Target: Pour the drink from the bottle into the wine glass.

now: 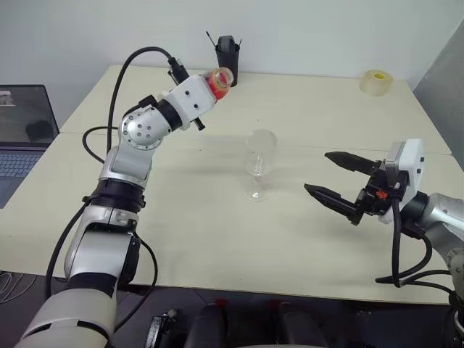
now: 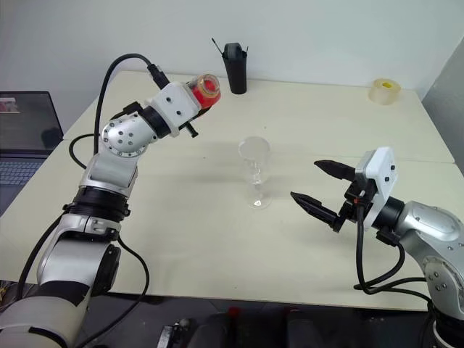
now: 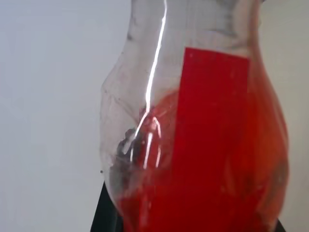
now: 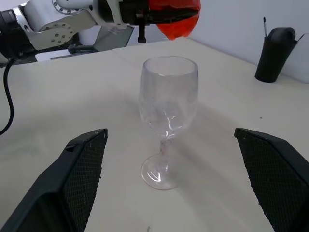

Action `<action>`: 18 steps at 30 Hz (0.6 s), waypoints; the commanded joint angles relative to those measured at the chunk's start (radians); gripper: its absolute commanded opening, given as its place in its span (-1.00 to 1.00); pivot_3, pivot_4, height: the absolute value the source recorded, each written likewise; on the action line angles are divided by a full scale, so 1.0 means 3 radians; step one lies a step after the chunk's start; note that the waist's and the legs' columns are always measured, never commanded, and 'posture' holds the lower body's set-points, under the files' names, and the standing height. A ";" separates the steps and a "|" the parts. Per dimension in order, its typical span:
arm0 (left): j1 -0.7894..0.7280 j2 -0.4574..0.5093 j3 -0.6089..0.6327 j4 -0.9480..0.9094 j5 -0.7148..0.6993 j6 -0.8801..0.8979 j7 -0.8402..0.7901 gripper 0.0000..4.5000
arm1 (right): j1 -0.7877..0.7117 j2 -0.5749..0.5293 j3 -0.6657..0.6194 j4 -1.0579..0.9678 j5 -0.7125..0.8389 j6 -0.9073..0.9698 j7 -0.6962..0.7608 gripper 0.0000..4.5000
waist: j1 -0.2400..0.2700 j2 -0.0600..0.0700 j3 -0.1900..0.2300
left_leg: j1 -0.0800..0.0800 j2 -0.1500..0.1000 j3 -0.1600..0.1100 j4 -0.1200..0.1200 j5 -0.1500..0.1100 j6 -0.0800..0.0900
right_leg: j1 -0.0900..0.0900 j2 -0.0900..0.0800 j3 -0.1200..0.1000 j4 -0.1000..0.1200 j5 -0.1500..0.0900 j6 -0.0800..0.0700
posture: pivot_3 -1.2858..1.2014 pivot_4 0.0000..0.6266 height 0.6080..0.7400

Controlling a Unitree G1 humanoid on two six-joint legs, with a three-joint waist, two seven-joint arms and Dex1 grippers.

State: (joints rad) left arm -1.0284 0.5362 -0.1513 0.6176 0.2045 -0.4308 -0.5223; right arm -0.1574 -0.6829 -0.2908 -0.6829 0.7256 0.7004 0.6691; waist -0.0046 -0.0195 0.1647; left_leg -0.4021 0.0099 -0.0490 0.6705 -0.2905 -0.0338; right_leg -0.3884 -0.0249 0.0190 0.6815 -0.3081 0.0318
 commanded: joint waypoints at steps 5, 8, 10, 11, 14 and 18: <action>-0.0290 -0.0018 -0.0138 0.0328 0.0312 -0.0559 0.0200 -0.59 | 0.0130 -0.0005 -0.0014 -0.0205 -0.0039 -0.0159 -0.0162 1.00 | -0.0003 0.0000 0.0000 | 0.0001 -0.0002 0.0000 0.0000 0.0000 0.0000 | 0.0001 0.0002 0.0000 0.0000 0.0000 0.0000 | 0.03 -0.52 1.00; -0.0341 -0.0043 -0.0210 0.0450 0.0451 -0.0694 0.0283 -0.59 | 0.0147 0.0002 0.0005 -0.0240 -0.0035 -0.0172 -0.0215 1.00 | -0.0003 0.0000 0.0000 | 0.0000 -0.0002 -0.0001 0.0001 0.0000 -0.0001 | 0.0001 0.0002 -0.0002 0.0000 0.0000 0.0000 | 0.03 -0.52 1.00; -0.0362 -0.0070 -0.0270 0.0541 0.0554 -0.0775 0.0370 -0.59 | 0.0167 0.0007 0.0019 -0.0264 -0.0036 -0.0187 -0.0247 1.00 | 0.0001 0.0000 0.0000 | 0.0000 -0.0002 -0.0001 0.0001 0.0001 -0.0001 | 0.0001 0.0002 -0.0002 0.0000 0.0000 0.0000 | 0.03 -0.52 1.00; -0.0377 -0.0083 -0.0298 0.0585 0.0598 -0.0816 0.0415 -0.59 | 0.0174 0.0011 0.0028 -0.0275 -0.0037 -0.0193 -0.0268 1.00 | 0.0001 0.0000 0.0000 | 0.0000 -0.0003 -0.0001 0.0001 0.0001 -0.0001 | 0.0001 0.0002 -0.0002 0.0000 0.0000 0.0000 | 0.03 -0.52 1.00; -0.0436 -0.0115 -0.0371 0.0666 0.0718 -0.0953 0.0532 -0.59 | 0.0193 0.0027 0.0053 -0.0301 -0.0049 -0.0207 -0.0331 1.00 | 0.0002 0.0000 0.0000 | 0.0000 -0.0003 -0.0001 0.0003 0.0001 -0.0001 | 0.0001 0.0001 -0.0002 0.0000 0.0000 0.0000 | 0.03 -0.52 1.00; -0.0523 -0.0102 -0.0450 0.0763 0.0890 -0.1024 0.0669 -0.59 | 0.0217 0.0043 0.0064 -0.0335 -0.0056 -0.0211 -0.0382 1.00 | 0.0000 0.0000 0.0000 | 0.0000 -0.0004 0.0000 0.0003 0.0001 -0.0002 | 0.0001 0.0002 -0.0002 0.0001 0.0000 0.0000 | 0.03 -0.52 1.00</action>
State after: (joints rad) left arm -1.1337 0.4976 -0.2930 0.8590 0.4594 -0.7142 -0.3609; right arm -0.0941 -0.6715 -0.2628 -0.7431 0.7062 0.6604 0.5640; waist -0.0046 -0.0196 0.1647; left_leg -0.4022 0.0086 -0.0493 0.6715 -0.2902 -0.0343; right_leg -0.3881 -0.0244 0.0185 0.6819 -0.3081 0.0318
